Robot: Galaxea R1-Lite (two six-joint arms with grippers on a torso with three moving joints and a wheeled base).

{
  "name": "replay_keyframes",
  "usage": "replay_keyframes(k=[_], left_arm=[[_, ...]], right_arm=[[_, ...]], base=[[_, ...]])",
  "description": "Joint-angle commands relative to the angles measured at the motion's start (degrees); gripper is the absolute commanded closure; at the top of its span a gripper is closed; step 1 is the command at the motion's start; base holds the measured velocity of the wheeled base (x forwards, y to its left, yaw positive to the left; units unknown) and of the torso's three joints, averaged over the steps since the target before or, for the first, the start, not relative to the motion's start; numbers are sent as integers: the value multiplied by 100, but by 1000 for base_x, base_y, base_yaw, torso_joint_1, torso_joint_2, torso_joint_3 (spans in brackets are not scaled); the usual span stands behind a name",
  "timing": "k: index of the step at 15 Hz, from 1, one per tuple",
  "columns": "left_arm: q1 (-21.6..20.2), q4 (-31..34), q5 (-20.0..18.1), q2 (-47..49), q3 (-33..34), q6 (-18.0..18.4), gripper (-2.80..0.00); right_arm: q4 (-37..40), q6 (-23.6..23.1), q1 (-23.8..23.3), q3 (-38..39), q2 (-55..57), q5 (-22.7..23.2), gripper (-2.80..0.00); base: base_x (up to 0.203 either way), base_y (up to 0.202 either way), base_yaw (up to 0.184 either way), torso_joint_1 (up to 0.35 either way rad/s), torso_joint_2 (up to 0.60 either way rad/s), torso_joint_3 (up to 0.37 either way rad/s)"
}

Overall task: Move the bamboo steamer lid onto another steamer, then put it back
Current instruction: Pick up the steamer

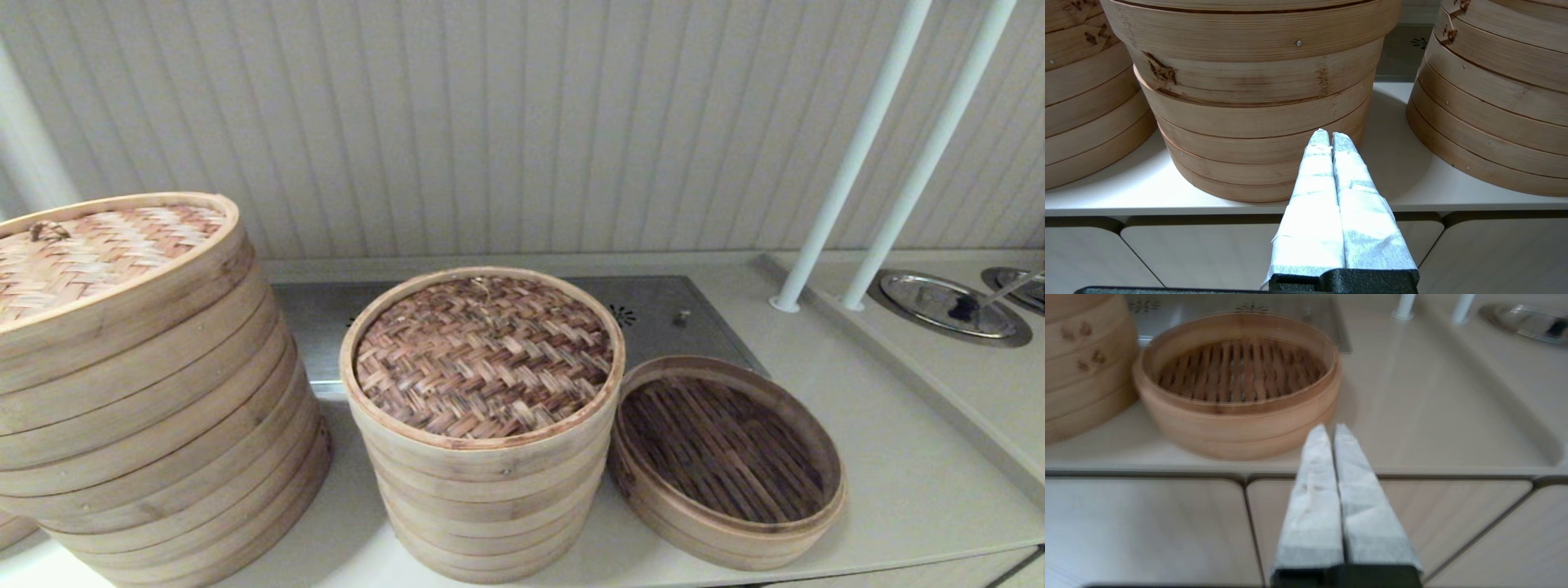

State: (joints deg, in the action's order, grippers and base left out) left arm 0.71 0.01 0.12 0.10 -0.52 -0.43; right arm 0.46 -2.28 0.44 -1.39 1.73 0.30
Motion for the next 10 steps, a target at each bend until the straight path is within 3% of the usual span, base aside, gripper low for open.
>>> replay_keyframes(k=[1,5,7,10], left_arm=[[0,-1,5,-1,0,-1,0],[0,-1,-3,-1,0,-1,0],[0,8,5,-1,0,-1,0],[0,-1,5,-1,0,-1,0]], right_arm=[[-132,21,6,-357,736,-18,0],[-1341,119,207,-1225,2983,-150,0],[-2163,125,520,-1889,4224,-474,0],[-2617,147,1208,-3792,5828,-855,0]], base=[[0,0,0,0,0,0],[0,0,0,0,0,0],[0,0,0,0,0,0],[0,0,0,0,0,0]])
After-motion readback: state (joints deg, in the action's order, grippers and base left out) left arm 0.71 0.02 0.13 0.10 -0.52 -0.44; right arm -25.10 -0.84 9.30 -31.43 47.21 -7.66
